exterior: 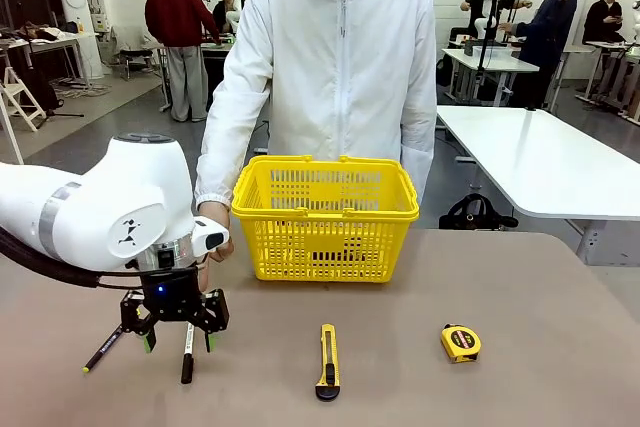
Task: Place the items the person wants into the basket.
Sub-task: Pick up the item the person points to and place it in the Market Basket.
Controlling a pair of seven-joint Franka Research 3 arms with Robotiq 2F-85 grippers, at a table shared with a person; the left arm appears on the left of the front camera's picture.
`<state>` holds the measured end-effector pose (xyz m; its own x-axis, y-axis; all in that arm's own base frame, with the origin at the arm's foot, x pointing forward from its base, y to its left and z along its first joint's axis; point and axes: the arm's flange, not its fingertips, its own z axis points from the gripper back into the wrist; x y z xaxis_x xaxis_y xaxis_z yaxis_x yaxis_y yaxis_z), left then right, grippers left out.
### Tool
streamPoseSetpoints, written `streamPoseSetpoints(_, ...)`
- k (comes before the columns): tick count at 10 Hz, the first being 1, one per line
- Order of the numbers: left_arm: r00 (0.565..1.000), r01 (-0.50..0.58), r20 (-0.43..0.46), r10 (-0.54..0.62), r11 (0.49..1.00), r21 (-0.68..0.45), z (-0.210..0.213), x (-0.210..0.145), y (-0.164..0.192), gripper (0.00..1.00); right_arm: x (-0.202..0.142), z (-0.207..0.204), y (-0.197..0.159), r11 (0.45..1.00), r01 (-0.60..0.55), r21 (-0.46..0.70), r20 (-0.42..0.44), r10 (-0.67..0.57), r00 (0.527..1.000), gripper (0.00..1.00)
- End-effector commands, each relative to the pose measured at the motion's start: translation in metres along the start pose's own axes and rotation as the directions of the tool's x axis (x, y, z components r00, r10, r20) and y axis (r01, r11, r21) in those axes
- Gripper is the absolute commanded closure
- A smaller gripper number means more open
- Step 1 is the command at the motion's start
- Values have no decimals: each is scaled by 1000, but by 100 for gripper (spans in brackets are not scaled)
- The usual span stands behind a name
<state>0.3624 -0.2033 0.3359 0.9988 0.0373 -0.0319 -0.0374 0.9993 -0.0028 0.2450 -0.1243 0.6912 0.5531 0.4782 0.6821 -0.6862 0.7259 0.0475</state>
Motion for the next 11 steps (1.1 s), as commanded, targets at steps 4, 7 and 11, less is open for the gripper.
streamPoseSetpoints(4,1000,-13,-18,13,1000,-17,-21,11,-14,0,-2,-2,0,1000,-11,19,9,11,1000,0)
streamPoseSetpoints(7,1000,-17,-16,17,1000,-6,-24,12,-15,0,-2,-2,0,1000,-11,19,9,11,1000,0)
streamPoseSetpoints(11,1000,-6,16,6,1000,-7,-28,7,-18,0,-2,-2,0,1000,-11,19,9,11,1000,0)
